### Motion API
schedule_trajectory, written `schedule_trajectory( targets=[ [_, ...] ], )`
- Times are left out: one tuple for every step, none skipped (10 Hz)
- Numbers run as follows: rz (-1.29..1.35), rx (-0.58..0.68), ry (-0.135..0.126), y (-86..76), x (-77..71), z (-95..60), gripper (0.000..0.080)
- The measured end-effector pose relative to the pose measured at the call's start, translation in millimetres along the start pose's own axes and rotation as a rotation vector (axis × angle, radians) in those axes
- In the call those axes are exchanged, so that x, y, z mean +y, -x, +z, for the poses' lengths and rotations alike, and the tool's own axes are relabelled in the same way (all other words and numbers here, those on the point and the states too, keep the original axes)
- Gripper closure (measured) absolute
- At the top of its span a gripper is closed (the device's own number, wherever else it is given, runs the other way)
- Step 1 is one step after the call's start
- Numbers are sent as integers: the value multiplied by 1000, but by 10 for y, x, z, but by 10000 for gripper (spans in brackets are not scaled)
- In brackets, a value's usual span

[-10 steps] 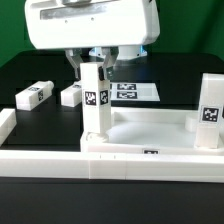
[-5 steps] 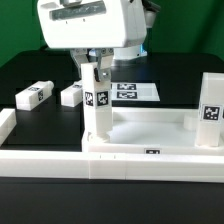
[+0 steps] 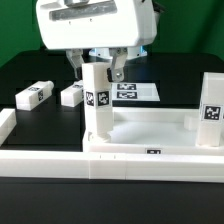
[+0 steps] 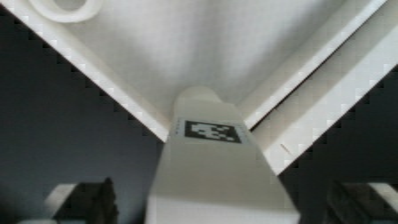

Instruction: Assemble desk

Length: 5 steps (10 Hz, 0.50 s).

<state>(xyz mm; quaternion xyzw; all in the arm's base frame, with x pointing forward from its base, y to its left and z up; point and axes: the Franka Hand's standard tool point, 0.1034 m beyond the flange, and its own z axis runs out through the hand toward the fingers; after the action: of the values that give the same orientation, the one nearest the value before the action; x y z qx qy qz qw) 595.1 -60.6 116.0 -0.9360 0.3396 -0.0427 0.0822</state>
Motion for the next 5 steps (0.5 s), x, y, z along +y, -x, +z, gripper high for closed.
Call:
schedule_trajectory(
  targets=[
    [-82, 0, 0, -4, 7, 0, 165],
    [-148, 0, 0, -4, 8, 0, 154],
    [-204, 0, 1, -4, 8, 0, 154],
    [-274, 0, 1, -5, 9, 0, 151],
    [-317, 0, 1, -3, 9, 2, 151]
  ],
)
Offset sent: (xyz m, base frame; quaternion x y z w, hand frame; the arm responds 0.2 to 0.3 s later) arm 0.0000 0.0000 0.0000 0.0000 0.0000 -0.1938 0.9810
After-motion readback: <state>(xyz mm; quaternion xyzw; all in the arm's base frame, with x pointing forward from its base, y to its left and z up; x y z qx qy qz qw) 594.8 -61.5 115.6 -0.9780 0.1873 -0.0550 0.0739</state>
